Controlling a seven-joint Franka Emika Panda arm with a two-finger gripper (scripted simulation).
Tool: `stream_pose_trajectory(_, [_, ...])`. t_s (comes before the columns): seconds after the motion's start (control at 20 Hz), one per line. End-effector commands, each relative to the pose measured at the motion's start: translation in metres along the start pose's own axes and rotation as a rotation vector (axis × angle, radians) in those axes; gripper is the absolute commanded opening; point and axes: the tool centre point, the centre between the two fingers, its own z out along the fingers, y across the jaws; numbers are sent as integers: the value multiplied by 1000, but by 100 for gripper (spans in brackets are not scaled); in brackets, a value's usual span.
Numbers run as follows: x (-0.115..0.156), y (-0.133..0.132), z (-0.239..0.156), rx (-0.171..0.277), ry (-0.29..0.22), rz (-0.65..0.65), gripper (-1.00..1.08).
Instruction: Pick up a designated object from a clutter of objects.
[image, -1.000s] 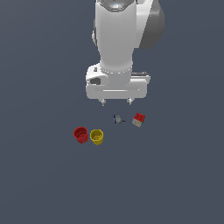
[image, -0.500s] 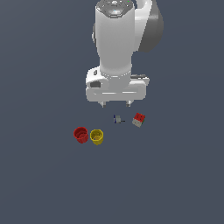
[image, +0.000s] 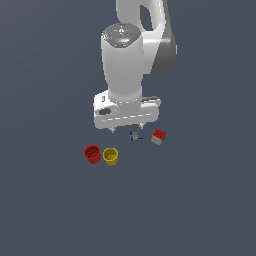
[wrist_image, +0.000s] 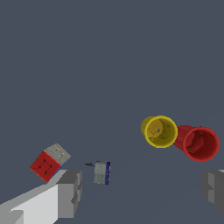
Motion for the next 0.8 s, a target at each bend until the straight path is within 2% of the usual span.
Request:
stream_pose_trajectory(0.0, [2,8,13,-3,2,-47,100])
stream_pose_trajectory(0.75, [8,60,100,-27,10,-367,100])
